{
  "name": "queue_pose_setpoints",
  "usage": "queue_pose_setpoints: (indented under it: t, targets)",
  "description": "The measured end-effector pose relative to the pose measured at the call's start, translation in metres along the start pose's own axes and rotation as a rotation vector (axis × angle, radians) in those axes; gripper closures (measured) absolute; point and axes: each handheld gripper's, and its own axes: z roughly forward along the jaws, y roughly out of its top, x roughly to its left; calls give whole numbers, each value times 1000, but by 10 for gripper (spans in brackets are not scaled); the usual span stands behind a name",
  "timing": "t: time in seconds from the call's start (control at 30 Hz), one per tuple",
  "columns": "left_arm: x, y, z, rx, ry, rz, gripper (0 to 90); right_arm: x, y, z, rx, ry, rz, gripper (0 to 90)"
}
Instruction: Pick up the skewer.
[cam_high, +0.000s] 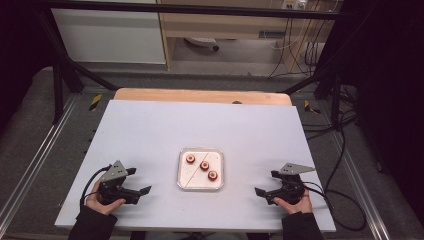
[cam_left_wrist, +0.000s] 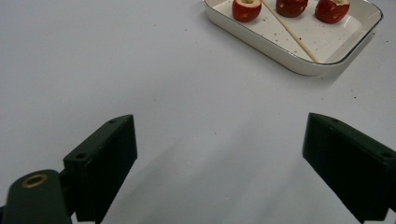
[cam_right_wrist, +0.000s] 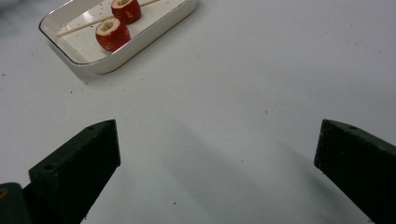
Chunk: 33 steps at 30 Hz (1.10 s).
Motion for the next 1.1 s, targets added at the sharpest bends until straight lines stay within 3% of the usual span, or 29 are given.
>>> queue_pose_setpoints:
  t: [1.1]
  targets:
    - [-26, 21, 18, 31, -20, 41, 108, 1, 0, 2, 3, -7, 1, 8]
